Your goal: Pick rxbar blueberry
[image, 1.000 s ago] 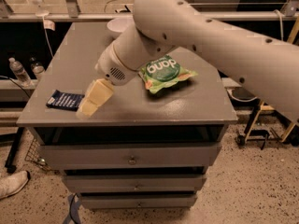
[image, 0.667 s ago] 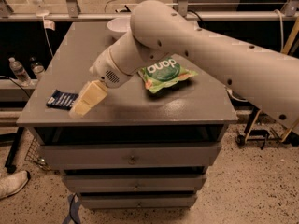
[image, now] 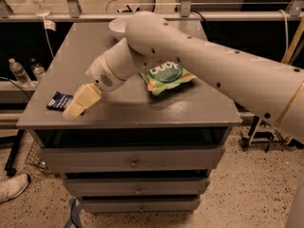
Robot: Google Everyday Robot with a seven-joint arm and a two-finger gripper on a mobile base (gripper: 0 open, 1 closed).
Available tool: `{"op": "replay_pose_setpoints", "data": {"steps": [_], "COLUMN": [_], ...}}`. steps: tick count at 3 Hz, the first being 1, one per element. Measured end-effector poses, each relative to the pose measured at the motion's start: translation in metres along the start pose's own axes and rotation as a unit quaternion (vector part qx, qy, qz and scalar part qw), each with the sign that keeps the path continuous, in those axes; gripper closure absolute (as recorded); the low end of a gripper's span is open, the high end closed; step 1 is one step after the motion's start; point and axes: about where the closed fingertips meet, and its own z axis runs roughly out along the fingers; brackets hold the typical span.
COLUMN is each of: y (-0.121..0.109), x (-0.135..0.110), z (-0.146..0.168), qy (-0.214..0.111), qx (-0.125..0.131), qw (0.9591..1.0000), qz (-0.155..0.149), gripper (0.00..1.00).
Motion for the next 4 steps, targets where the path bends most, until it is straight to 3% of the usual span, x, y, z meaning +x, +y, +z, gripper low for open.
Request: {"op": "replay_pose_setpoints", "data": {"steps": [1,2,3,4], "y": [-0.017,-0.023,-0.025,-0.024], "x": [0.005,0.008,0.011,0.013], "z": [0.012,0.021,0.029,0.034], "qy": [0.018,0.029,0.039,0.043], "qx": [0.023,0.028,0.031,0.031], "qw": [0.9996,0.9992,0.9987,0.9986], "qz": [-0.003,-0.006,-0.009,-0.009], "gripper": [0.0,0.0,0.17,0.41]}}
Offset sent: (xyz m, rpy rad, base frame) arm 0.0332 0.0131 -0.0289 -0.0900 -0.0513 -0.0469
